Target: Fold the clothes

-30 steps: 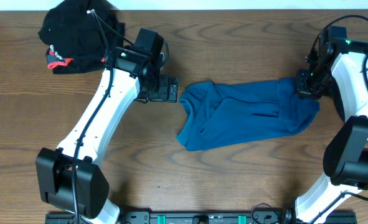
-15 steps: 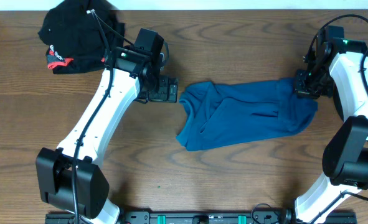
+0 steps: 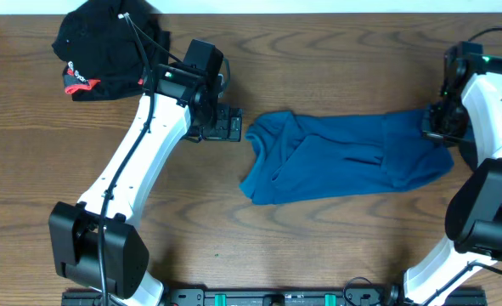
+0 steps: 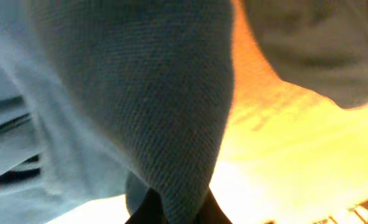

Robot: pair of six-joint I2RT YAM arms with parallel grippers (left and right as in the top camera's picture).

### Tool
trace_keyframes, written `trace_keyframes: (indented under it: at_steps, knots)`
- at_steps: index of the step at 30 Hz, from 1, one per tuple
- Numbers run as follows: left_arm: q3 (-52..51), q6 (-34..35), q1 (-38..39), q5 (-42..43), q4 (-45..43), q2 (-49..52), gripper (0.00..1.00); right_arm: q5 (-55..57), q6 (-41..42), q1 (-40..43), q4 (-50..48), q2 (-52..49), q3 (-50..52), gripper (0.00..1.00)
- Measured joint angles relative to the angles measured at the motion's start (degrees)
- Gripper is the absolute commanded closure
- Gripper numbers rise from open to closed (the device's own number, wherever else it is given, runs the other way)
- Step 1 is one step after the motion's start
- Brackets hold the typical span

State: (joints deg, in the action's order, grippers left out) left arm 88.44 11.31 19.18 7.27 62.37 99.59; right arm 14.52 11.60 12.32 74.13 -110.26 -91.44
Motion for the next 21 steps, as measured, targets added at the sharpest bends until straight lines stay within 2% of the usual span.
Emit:
trace_keyframes:
  at_steps: [1, 2, 6, 7, 15, 21]
  knots:
    - [0.0, 0.0, 0.0, 0.0, 0.0, 0.0, 0.02, 0.5, 0.3, 0.3, 0.1, 0.0, 0.0, 0.55]
    - [0.0, 0.0, 0.0, 0.0, 0.0, 0.0, 0.02, 1.0, 0.4, 0.7, 0.2, 0.0, 0.0, 0.46]
    - [0.0, 0.0, 0.0, 0.0, 0.0, 0.0, 0.02, 2.3, 1.4, 0.8, 0.6, 0.0, 0.0, 0.14]
    - [0.0, 0.0, 0.0, 0.0, 0.0, 0.0, 0.02, 2.4, 1.4, 0.8, 0.8, 0.0, 0.0, 0.10]
    - [0.0, 0.0, 0.0, 0.0, 0.0, 0.0, 0.02, 2.6, 1.7, 0.8, 2.1, 0.0, 0.0, 0.10]
    - [0.0, 0.0, 0.0, 0.0, 0.0, 0.0, 0.02, -5.3, -0.7, 0.4, 1.0, 0.0, 0.0, 0.10]
